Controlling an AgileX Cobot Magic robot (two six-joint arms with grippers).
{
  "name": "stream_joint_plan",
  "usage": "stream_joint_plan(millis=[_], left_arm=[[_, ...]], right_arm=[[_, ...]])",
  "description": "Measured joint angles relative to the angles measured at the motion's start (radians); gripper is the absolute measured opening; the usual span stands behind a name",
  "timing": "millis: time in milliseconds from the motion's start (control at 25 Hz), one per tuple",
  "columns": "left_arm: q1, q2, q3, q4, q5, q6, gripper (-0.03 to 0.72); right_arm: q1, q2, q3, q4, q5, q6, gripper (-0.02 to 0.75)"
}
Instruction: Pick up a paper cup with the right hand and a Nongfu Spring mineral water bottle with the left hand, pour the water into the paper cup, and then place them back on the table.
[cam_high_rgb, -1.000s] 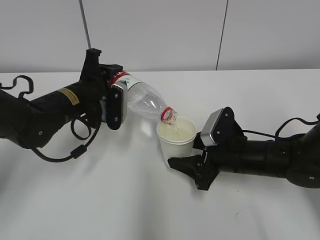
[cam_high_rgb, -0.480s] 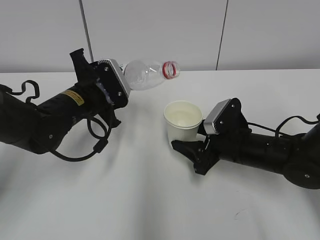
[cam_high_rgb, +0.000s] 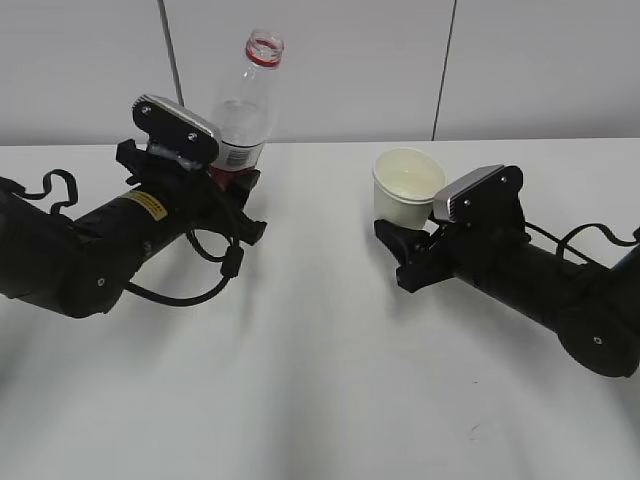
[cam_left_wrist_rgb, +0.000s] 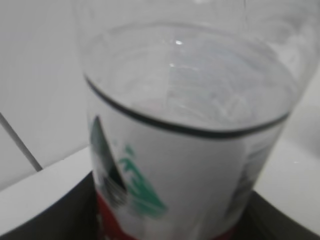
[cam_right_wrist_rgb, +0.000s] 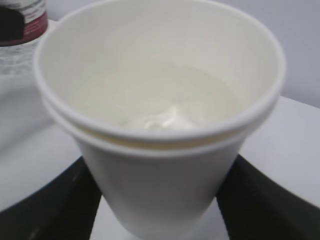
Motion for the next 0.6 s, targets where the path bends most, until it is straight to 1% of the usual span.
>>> stream_joint_plan(millis=[160, 280, 440, 600], left_arm=[[0.000, 0.000, 0.003, -0.001, 0.031, -0.102, 0.400], [0.000, 0.008, 0.003, 0.000, 0.033, -0.157, 0.400], [0.001, 0.034, 0.003, 0.009, 0.033, -0.221, 0.400], [0.012, 0.067, 0.003, 0.040, 0.002, -0.300, 0.400]], right_arm=[[0.000, 0.000, 0.000, 0.094, 0.000, -0.035, 0.508], [0.000, 0.000, 0.000, 0.154, 0.000, -0.068, 0.508], [0.000, 0.000, 0.000, 0.198, 0.001, -0.087, 0.508], [0.000, 0.010, -0.001, 0.220, 0.001, -0.094, 0.508]])
